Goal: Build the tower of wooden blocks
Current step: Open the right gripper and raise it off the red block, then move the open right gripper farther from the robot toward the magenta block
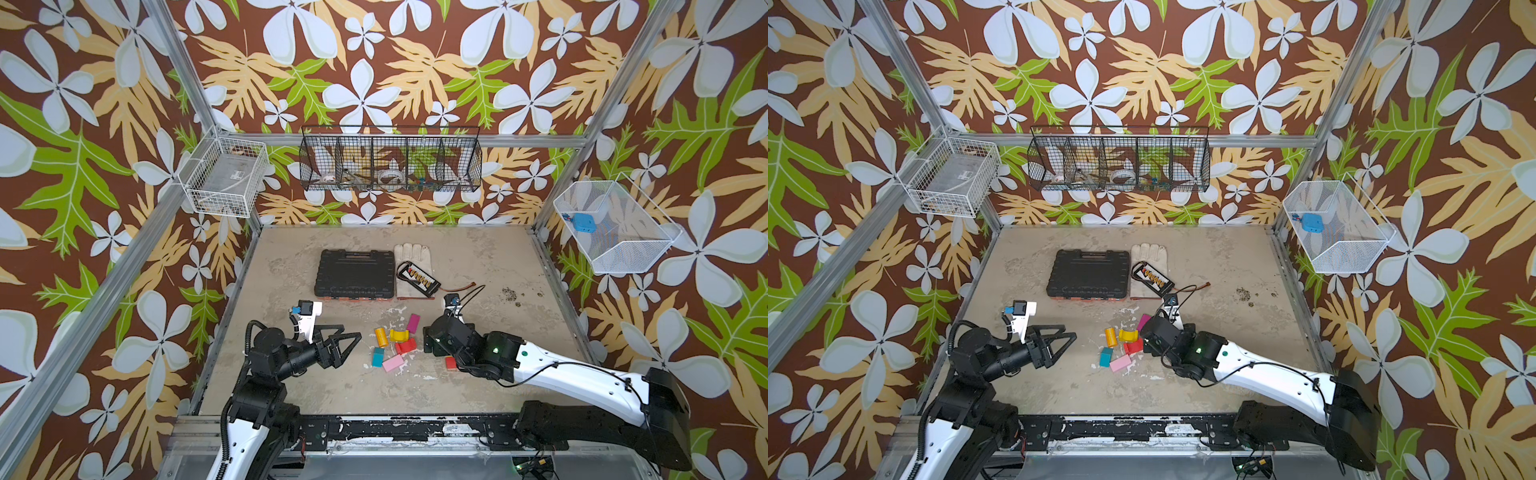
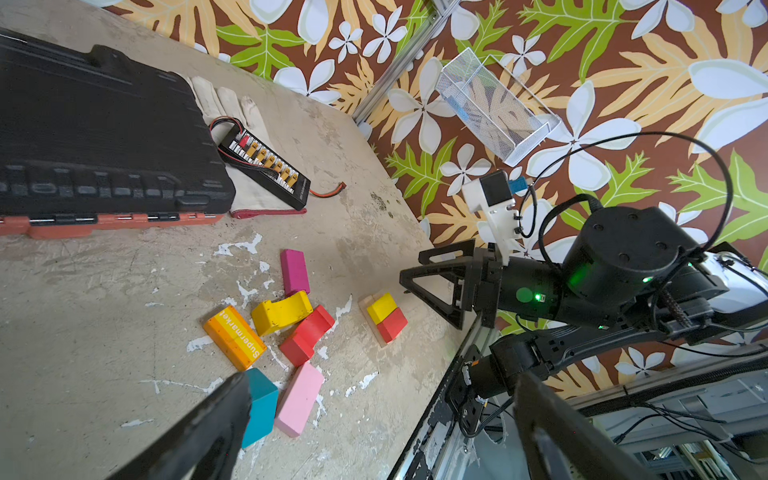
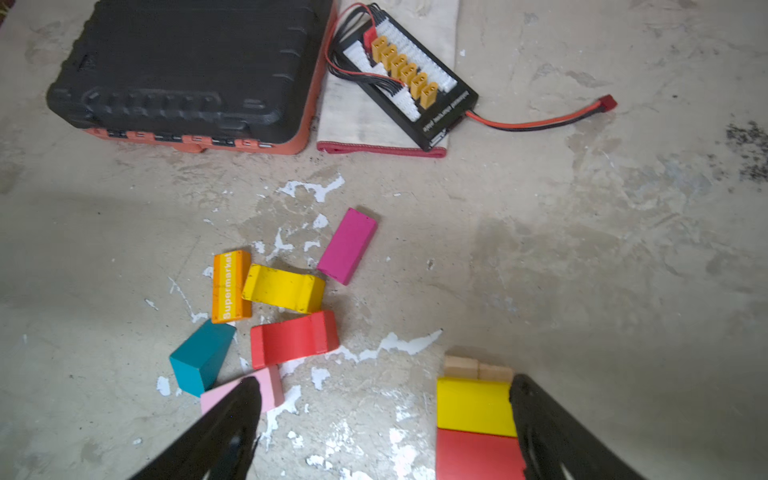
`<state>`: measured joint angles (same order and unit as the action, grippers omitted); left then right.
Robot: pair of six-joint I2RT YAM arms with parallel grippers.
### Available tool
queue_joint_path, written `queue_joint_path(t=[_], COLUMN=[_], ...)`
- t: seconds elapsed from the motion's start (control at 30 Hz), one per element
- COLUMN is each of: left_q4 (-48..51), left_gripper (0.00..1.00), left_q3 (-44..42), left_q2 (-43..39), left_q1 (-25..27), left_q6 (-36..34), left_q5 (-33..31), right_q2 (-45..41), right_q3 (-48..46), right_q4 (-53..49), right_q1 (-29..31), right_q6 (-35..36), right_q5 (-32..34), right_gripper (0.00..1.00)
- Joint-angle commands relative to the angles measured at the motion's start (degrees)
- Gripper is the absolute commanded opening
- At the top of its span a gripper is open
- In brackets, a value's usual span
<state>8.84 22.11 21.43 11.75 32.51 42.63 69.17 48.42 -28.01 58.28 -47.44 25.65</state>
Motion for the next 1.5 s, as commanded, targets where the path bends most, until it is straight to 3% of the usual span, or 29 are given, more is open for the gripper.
queue_joint_path(t=[0.0,0.47,0.67,0.83,1.1,1.47], left_q4=[-1.99,-2.16,-2.22,-2.19,-2.34,-2.55], left_gripper=[1.00,1.00,1.00,1.00,1.00,1.00], left_q3=[-0.05,-0.14,-0.14,-0.22,-0.22,-0.31], left_q2=[0.62,0.89,1.38,0.66,0.52,1.09], left_q1=[-0.05,0.00,-0.02,-0.01,0.02,-0.01], left_q6=[-0.25,-0.16,-0.26,-0.08,-0.04,-0.05], left_q5=[0.56,-0.17,0.17,-0.14,0.00,0.25], right_q2=[3.04,18.27,21.99,24.24,24.27,35.55], right_q3=[1.05,2.30,4.20,5.52,5.88,13.09], right_q4=[4.25,13.08,11.88,11.82,14.03,12.37], right_q1=[0.02,0.01,0.03,-1.44,-7.02,-10.58], right_q6=[3.20,5.17,4.55,4.48,5.18,6.74], right_q5=[-3.47,-14.66,-10.62,-9.05,-10.34,-11.84], right_gripper=[0.89,0.79,0.78,0.65,0.65,0.75])
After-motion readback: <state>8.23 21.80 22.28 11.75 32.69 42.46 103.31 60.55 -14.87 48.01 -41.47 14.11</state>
